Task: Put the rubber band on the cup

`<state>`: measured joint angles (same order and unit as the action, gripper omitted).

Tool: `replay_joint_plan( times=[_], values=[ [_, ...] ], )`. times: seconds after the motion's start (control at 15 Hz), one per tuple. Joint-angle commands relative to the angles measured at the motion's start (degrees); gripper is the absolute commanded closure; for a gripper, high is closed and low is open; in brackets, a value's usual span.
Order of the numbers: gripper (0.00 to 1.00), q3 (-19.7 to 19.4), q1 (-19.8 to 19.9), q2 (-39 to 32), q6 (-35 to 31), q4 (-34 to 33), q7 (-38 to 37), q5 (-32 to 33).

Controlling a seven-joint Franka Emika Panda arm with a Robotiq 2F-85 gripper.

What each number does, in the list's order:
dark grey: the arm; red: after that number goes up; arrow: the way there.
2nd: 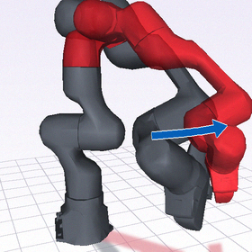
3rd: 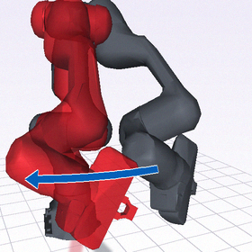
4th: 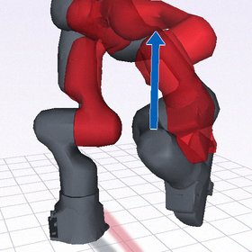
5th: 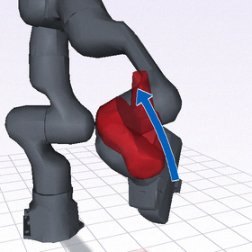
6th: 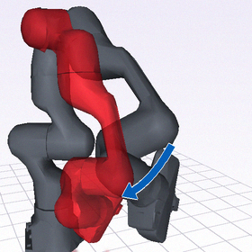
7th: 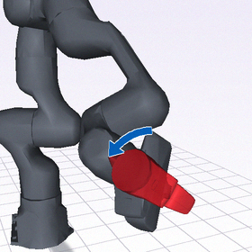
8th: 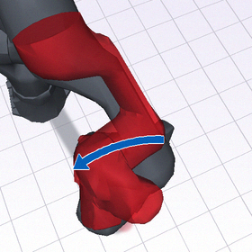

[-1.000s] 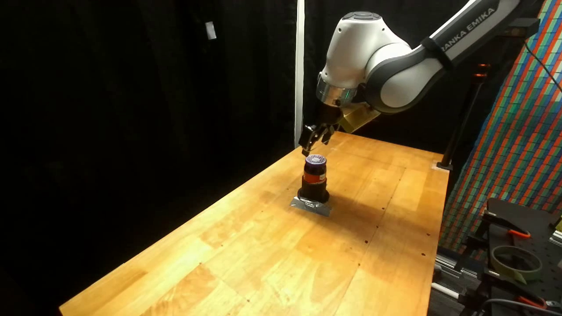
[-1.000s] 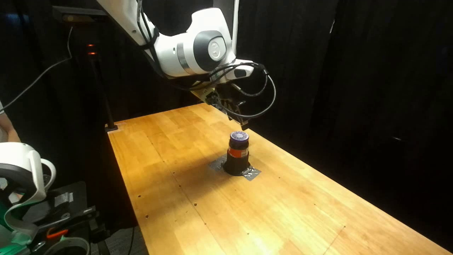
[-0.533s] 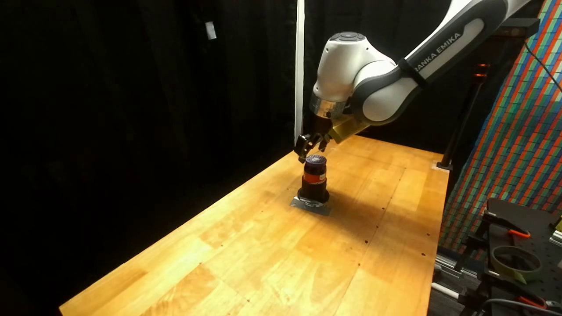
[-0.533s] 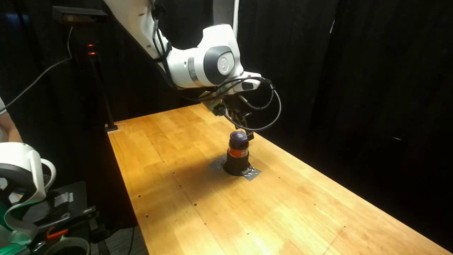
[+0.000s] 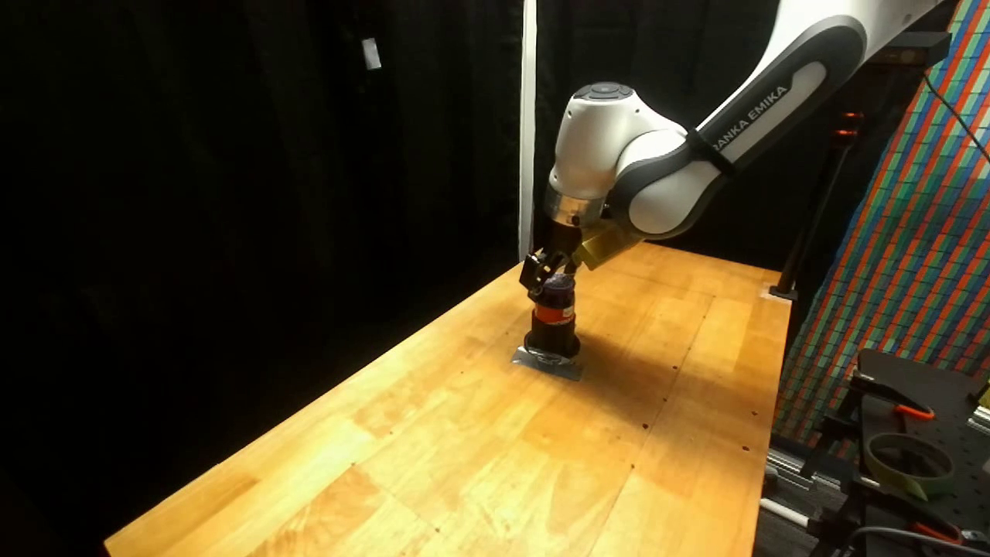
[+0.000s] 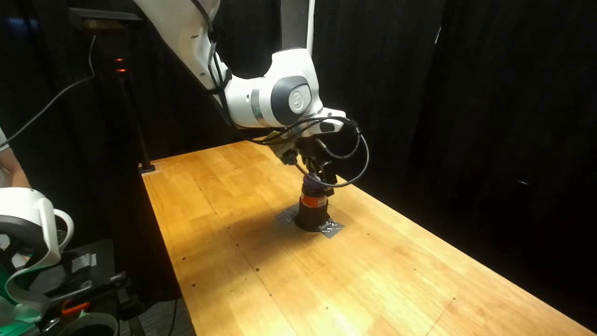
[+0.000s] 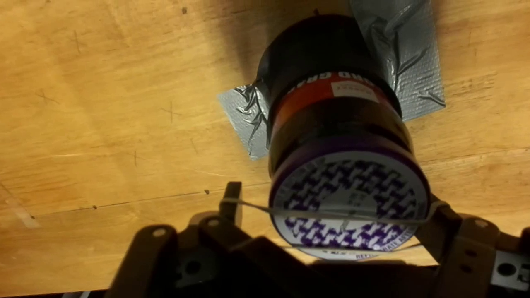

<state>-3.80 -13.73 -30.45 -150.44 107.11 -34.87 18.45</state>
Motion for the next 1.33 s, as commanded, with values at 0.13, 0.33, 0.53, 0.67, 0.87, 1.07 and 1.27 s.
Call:
replay_joint_plan(
  times=[0.13,0.33,0.53,0.67,0.87,1.07,1.27],
  values=[
    [0.00,-2.58,-1.85,-1.93,-3.42,-1.02,-0.98,-1.46],
    [0.00,-4.49,-2.95,-2.64,-5.54,-1.21,-2.54,-0.67],
    [0.00,-5.96,-4.01,-3.23,-7.36,-1.15,-3.83,-0.64],
    [0.00,-7.32,-5.04,-3.85,-8.72,-1.34,-5.03,-0.17],
    [0.00,-9.45,-6.67,-4.78,-10.30,-1.29,-6.39,0.15],
    [0.00,-7.49,-5.87,-3.68,-5.82,-0.49,-3.86,-2.46],
    [0.00,-3.89,-4.01,-0.72,0.88,1.26,-0.80,-6.22]
  ],
)
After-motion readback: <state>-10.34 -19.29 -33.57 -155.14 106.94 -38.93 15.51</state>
